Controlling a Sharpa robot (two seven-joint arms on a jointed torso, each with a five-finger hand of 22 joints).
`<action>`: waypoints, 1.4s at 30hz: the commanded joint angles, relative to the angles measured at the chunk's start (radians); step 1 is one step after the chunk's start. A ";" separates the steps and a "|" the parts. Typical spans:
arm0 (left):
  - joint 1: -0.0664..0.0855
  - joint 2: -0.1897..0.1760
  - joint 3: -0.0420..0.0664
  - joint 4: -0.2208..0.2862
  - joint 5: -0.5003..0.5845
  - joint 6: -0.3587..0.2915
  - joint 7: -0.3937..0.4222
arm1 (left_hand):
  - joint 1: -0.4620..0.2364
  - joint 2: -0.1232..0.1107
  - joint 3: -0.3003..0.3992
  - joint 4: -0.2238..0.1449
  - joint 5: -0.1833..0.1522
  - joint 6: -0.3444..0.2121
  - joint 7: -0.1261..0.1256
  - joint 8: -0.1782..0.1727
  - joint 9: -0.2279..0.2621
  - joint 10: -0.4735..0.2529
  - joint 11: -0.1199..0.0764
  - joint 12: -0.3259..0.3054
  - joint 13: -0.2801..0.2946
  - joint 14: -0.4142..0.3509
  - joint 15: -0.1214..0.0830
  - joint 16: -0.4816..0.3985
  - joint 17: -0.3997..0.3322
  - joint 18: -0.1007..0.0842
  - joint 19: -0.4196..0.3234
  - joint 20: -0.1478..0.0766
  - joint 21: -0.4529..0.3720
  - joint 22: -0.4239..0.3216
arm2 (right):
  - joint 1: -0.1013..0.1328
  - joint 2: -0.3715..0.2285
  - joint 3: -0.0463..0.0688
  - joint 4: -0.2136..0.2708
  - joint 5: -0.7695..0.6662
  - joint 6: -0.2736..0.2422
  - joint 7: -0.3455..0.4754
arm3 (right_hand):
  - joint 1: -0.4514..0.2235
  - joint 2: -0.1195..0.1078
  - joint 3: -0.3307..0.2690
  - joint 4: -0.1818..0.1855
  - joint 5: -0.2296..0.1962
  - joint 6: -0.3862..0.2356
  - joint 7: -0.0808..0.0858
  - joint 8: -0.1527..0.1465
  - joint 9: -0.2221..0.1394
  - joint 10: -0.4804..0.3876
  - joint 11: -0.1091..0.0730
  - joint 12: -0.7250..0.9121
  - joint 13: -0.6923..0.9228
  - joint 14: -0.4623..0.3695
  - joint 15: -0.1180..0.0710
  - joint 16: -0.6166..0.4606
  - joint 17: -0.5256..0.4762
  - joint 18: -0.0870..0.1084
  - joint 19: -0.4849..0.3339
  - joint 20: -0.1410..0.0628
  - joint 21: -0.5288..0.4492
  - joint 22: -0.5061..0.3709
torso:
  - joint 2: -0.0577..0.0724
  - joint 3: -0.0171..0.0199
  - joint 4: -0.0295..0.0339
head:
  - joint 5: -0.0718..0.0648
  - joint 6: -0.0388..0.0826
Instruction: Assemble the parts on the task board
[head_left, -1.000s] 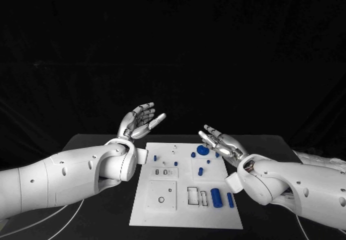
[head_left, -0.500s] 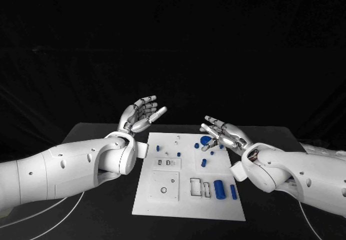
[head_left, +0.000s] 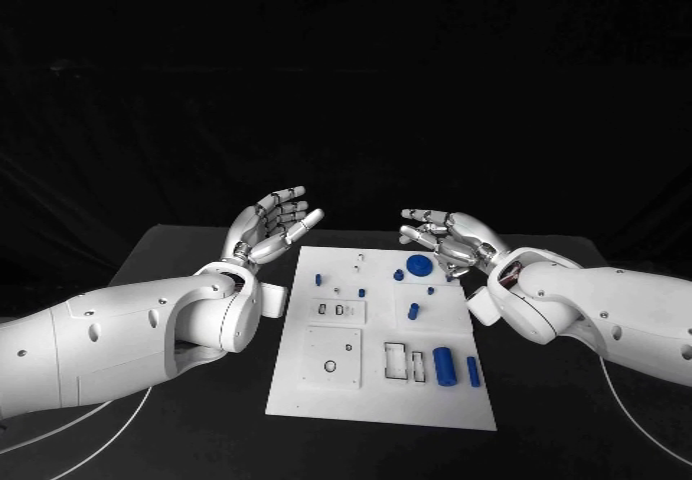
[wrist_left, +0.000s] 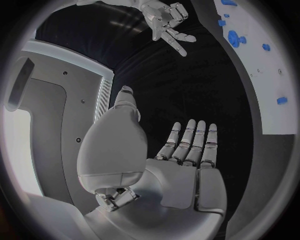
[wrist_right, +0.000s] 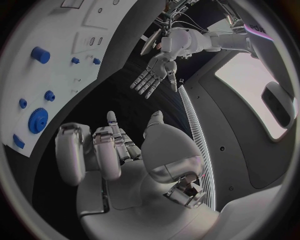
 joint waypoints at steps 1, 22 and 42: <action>0.001 -0.008 0.000 0.015 -0.008 0.012 0.024 | -0.001 0.004 0.003 0.000 -0.003 0.002 0.152 0.004 -0.002 0.003 0.005 0.004 -0.001 0.001 0.008 -0.003 -0.001 0.018 -0.001 0.007 -0.002 -0.001 | 0.010 0.009 0.000 -0.019 -0.094 0.037 -0.026 | 0.010 0.005 -0.006 -0.001 0.018 0.036 0.007 -0.004 0.008 0.022 -0.017 0.012 0.011 0.047 -0.026 -0.014 0.139 -0.014 0.108 0.001 0.020 0.267 | 0.016 -0.0022 0.0095 | -0.006 -0.004; -0.001 -0.037 -0.001 0.065 0.001 -0.001 0.013 | 0.003 0.034 0.029 -0.001 -0.025 0.010 0.151 0.016 -0.004 0.009 0.004 0.008 -0.004 -0.001 0.003 -0.006 -0.002 0.024 -0.017 0.008 -0.008 -0.005 | 0.043 0.078 0.013 -0.126 -0.755 0.032 -0.320 | 0.329 -0.103 0.164 -0.192 -0.052 0.559 -0.011 0.067 0.070 0.271 -0.074 -0.156 -0.023 0.104 -0.087 0.003 0.263 -0.014 0.108 -0.047 0.020 0.267 | 0.052 -0.0074 0.0296 | -0.052 -0.005; 0.000 -0.027 0.000 0.060 0.001 -0.008 0.012 | 0.008 0.075 0.062 -0.002 -0.045 0.017 0.151 0.026 -0.009 0.013 0.003 0.013 -0.006 -0.002 0.002 -0.003 -0.002 0.028 -0.021 0.011 -0.007 -0.006 | 0.030 0.142 0.016 -0.192 -1.035 0.155 -0.460 | 0.379 -0.103 0.203 -0.203 -0.054 0.555 -0.034 0.018 0.038 0.278 -0.097 -0.254 -0.023 0.104 -0.118 0.003 0.263 -0.014 0.108 -0.079 0.020 0.267 | 0.057 -0.0157 0.0369 | -0.062 -0.021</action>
